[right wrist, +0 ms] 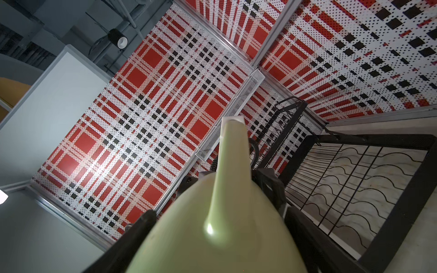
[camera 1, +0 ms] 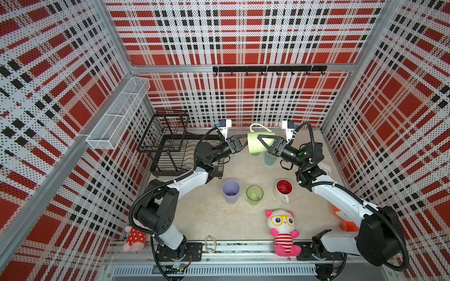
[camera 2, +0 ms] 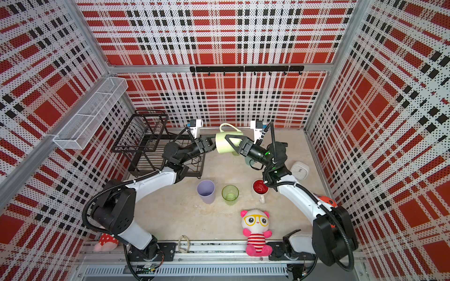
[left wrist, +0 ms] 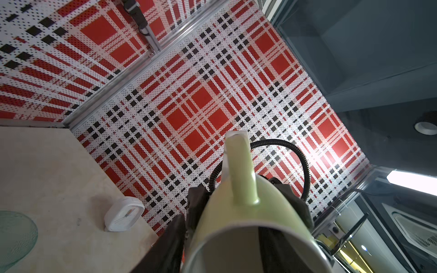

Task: Load cups into a dish rack
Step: Place the cup upside down at the dish rack.

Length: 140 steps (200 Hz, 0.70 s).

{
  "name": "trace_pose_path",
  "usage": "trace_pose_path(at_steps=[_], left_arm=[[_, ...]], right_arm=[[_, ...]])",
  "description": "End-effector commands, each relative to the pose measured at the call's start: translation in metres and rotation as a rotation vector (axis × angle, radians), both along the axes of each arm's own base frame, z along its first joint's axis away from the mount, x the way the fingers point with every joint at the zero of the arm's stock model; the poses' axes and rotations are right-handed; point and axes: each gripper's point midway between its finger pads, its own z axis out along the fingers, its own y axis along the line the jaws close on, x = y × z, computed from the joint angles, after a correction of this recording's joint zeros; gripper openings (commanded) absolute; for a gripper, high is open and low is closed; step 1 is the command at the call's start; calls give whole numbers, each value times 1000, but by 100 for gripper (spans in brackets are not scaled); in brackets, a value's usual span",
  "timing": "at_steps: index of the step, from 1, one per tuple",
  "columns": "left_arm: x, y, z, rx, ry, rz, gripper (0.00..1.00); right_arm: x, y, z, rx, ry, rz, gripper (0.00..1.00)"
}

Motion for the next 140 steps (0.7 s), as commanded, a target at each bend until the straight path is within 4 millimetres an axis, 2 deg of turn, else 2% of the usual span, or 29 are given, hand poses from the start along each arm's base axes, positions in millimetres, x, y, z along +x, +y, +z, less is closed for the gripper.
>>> trace_pose_path(at_steps=[1, 24, 61, 104, 140], left_arm=[[15, 29, 8, 38, -37, 164, 55], [27, 48, -3, 139, -24, 291, 57], [34, 91, -9, 173, 10, 436, 59], [40, 122, 4, 361, -40, 621, 60], [42, 147, 25, 538, -77, 779, 62]], right_arm=[[2, -5, 18, 56, -43, -24, 61], [12, -7, 11, 53, -25, -50, 61], [35, -3, -3, 7, 7, -104, 60], [60, 12, -31, -84, 44, -157, 60], [78, 45, -61, -188, 45, -170, 60]])
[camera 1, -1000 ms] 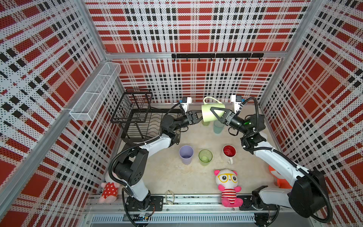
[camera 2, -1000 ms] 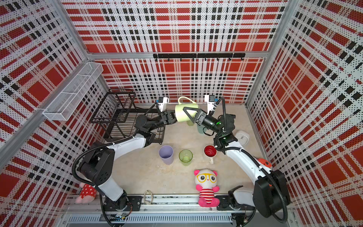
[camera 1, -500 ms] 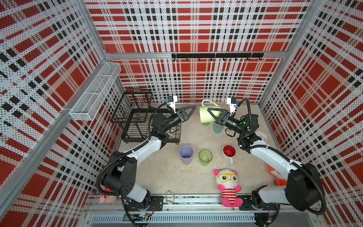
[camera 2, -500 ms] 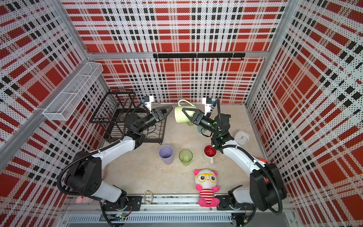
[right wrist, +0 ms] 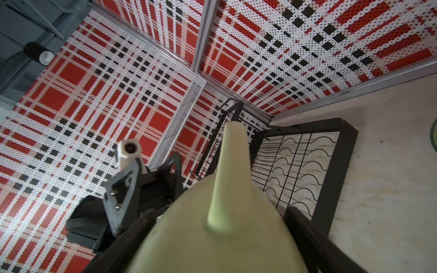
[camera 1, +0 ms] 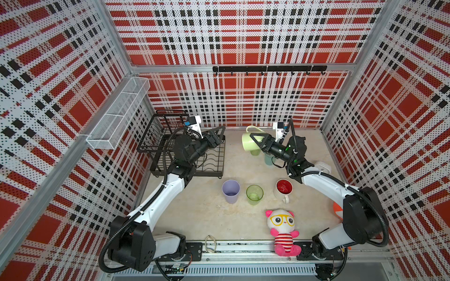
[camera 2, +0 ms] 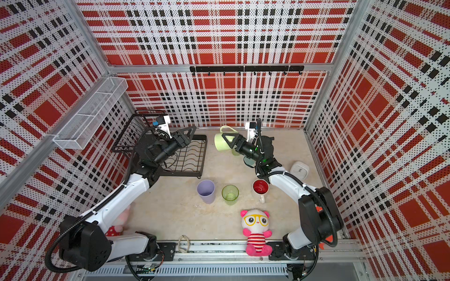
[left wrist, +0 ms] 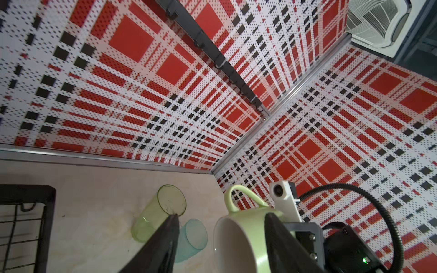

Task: Load cups into a dish rack
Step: Place the cup upside down at the dish rack.

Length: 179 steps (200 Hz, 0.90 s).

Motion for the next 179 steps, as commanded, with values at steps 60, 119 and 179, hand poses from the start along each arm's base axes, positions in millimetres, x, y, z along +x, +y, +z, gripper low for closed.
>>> trace_pose_path(at_steps=[60, 119, 179], left_arm=[[-13, 76, 39, 318, -42, 373, 64], [-30, 122, 66, 384, -72, 549, 64], [-38, 140, 71, 421, -80, 643, 64]], right_arm=[[32, 98, -45, -185, -83, 45, 59], [53, 154, -90, -310, -91, 89, 58], [60, 197, -126, -512, -147, 109, 57]])
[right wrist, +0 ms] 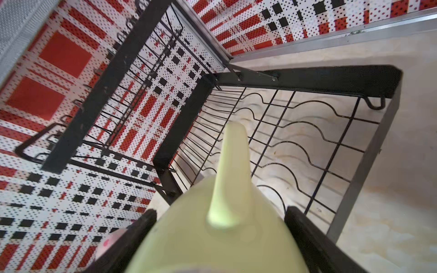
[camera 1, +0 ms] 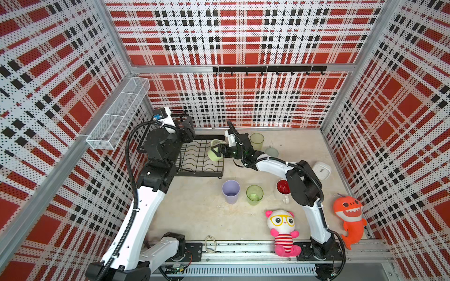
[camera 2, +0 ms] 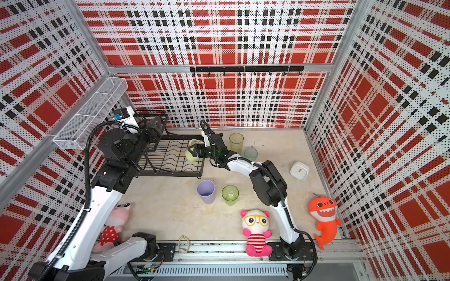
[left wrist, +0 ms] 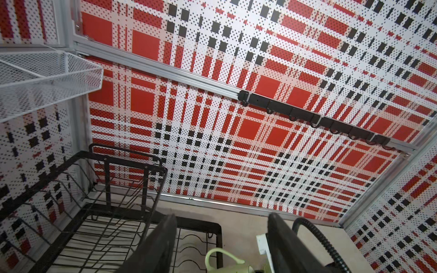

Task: Load cups into a dish rack
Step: Place the cup upside down at the dish rack.

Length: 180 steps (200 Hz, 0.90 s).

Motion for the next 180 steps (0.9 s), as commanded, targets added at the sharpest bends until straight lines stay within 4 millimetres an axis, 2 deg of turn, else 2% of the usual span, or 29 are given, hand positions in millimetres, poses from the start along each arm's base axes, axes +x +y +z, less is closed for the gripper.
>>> trace_pose_path(at_steps=[1, 39, 102, 180], left_arm=[[-6, 14, 5, 36, -6, 64, 64], [-9, 21, 2, 50, -1, 100, 64], [-9, 23, 3, 54, -7, 113, 64], [-8, 23, 4, 51, -8, 115, 64]], right_arm=[[1, 17, 11, -59, -106, 18, 57], [-4, 31, -12, -229, -153, 43, 57], [-15, 34, -39, -467, -192, 68, 57], [-13, 30, -53, -653, -206, 33, 58]])
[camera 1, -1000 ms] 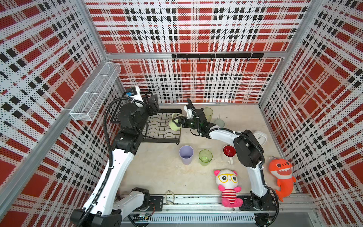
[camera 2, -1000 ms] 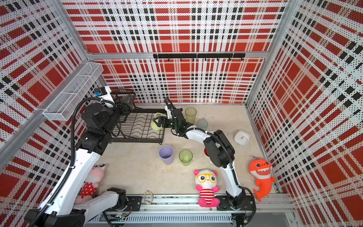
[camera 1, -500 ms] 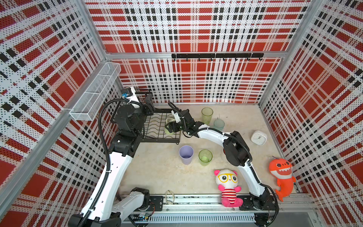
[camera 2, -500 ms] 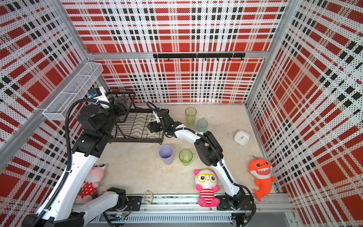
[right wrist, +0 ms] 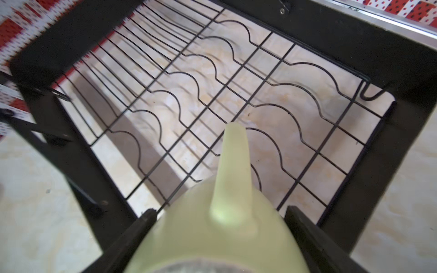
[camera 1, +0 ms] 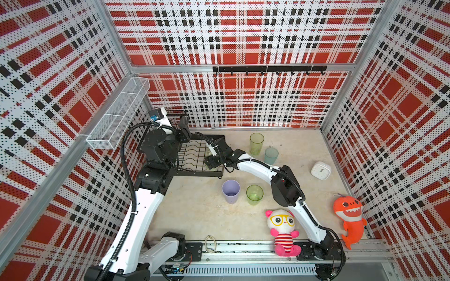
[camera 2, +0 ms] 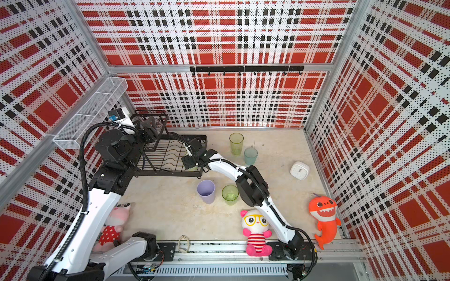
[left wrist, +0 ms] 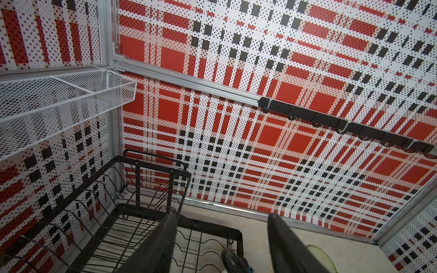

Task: Load cups into a dish rack
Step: Place the cup upside down at the dish rack.

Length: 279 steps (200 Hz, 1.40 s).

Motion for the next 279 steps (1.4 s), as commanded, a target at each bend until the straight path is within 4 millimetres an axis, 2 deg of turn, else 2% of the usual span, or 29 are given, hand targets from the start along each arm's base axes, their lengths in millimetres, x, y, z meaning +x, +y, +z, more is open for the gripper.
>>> trace_pose_path(at_steps=[1, 28, 55, 110, 171, 203, 229, 255, 279], left_arm=[[-3, 4, 2, 10, -4, 13, 64], [-1, 3, -1, 9, 0, 11, 64], [1, 1, -2, 6, 2, 7, 64], [3, -1, -6, 0, 10, 2, 64], [7, -4, -11, 1, 22, 1, 64], [8, -4, -11, 3, 24, 4, 64], [8, -4, -12, 11, 26, 6, 64], [6, -3, -13, 13, 26, 12, 64], [6, -4, -15, 20, 32, 10, 65]], right_arm=[[4, -1, 17, -39, -63, -12, 58], [2, -3, 14, -53, -51, -14, 59], [-1, -2, 10, -58, -37, -2, 65], [-2, -2, 24, -41, -56, 11, 76], [-5, -4, 69, 35, -87, 22, 95], [-3, -13, 102, 122, -81, 20, 96], [7, -29, 127, 229, -60, -19, 94], [14, -40, 134, 269, -54, -55, 92], [27, -53, 122, 276, -29, -164, 92]])
